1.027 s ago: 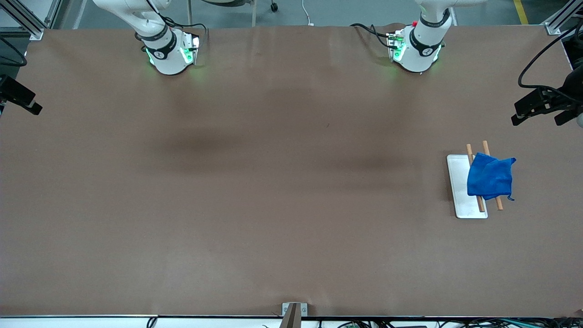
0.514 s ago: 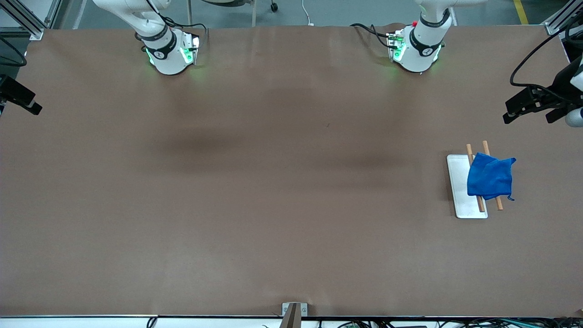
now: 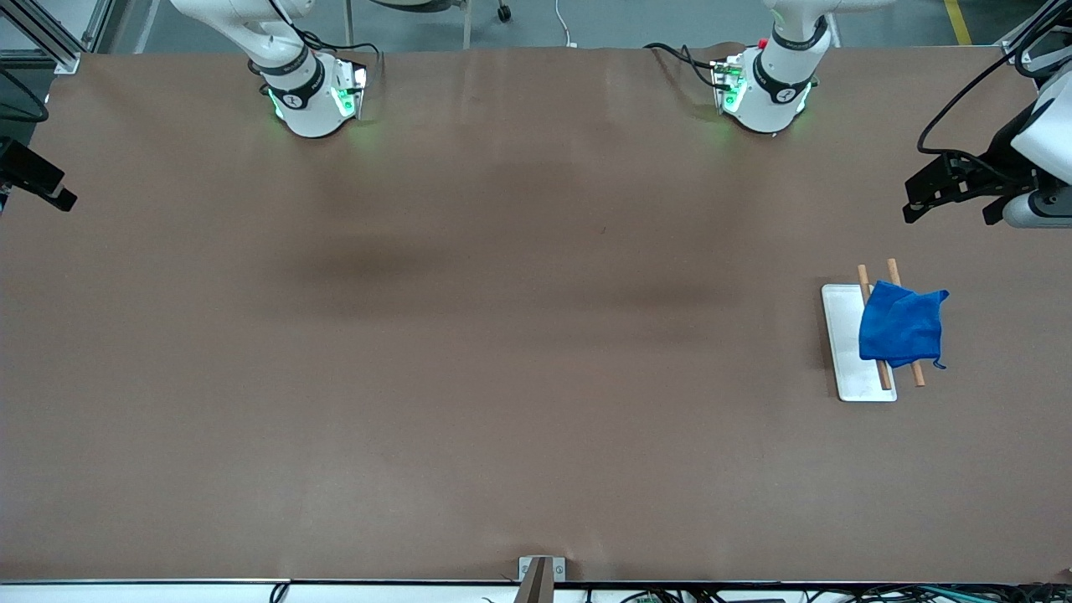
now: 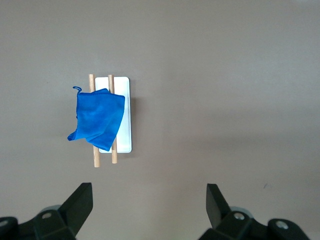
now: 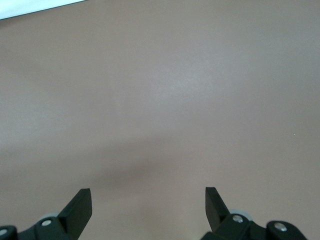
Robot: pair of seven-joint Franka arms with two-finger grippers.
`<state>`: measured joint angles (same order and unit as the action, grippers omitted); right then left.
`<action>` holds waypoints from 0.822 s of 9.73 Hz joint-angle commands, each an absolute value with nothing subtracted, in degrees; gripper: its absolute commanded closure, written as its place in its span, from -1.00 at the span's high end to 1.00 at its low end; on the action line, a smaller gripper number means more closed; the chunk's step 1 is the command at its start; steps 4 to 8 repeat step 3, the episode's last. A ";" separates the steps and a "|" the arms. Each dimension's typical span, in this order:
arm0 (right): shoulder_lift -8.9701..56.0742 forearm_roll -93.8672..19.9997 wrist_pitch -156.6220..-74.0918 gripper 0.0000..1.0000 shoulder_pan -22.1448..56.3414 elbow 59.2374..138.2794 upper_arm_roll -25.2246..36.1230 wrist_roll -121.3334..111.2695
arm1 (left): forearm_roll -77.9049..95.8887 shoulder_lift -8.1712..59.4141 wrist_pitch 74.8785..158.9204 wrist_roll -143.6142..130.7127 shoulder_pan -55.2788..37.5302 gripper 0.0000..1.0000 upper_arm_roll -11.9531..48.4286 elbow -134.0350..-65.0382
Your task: Right arm passes towel to left arm to hang
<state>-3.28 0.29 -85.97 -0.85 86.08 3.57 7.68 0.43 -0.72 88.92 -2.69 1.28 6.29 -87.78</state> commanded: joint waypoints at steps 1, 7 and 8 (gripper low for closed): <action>-3.08 1.41 -85.61 1.00 -0.79 85.25 3.60 7.38 | 1.49 -1.58 89.38 -2.02 1.84 1.00 6.24 -90.70; -3.08 1.41 -85.43 1.00 -0.79 85.25 3.60 7.29 | 1.41 -1.58 89.30 -2.02 1.93 1.00 6.15 -90.62; -3.08 1.41 -85.43 1.00 -0.79 85.25 3.60 7.29 | 1.41 -1.58 89.30 -2.02 1.93 1.00 6.15 -90.62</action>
